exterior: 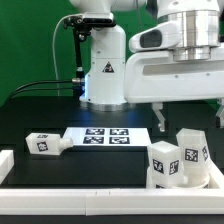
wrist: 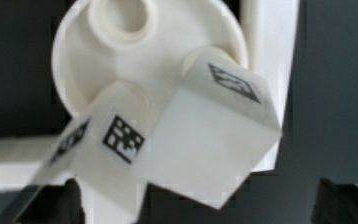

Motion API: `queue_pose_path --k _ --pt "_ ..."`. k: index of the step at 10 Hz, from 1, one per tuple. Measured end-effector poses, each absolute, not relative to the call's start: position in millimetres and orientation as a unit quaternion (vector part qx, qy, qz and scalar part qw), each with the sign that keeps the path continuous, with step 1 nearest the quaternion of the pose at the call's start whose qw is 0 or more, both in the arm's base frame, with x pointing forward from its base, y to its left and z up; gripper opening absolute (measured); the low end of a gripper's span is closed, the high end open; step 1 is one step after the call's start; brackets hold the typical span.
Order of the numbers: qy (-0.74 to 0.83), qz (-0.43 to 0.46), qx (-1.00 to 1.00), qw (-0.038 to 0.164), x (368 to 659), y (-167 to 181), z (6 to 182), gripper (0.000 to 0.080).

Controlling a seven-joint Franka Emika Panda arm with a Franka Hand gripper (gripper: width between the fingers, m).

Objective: Assemble stool

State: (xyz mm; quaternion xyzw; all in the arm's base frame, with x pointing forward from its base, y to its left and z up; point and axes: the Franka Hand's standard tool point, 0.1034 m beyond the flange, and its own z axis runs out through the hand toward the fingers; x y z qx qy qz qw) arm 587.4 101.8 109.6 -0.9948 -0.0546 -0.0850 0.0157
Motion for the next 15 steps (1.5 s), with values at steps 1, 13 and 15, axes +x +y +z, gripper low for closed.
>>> queue_pose_path --k 1,13,15 --pt "-0.092 -0.087 -0.992 0.008 587 103 109.5 0.0648" --pt "-0.475 -0.005 -0.879 -0.043 590 117 106.5 0.0648" --pt "-0.457 0.020 -0.888 -0.041 588 125 98.7 0.0648"
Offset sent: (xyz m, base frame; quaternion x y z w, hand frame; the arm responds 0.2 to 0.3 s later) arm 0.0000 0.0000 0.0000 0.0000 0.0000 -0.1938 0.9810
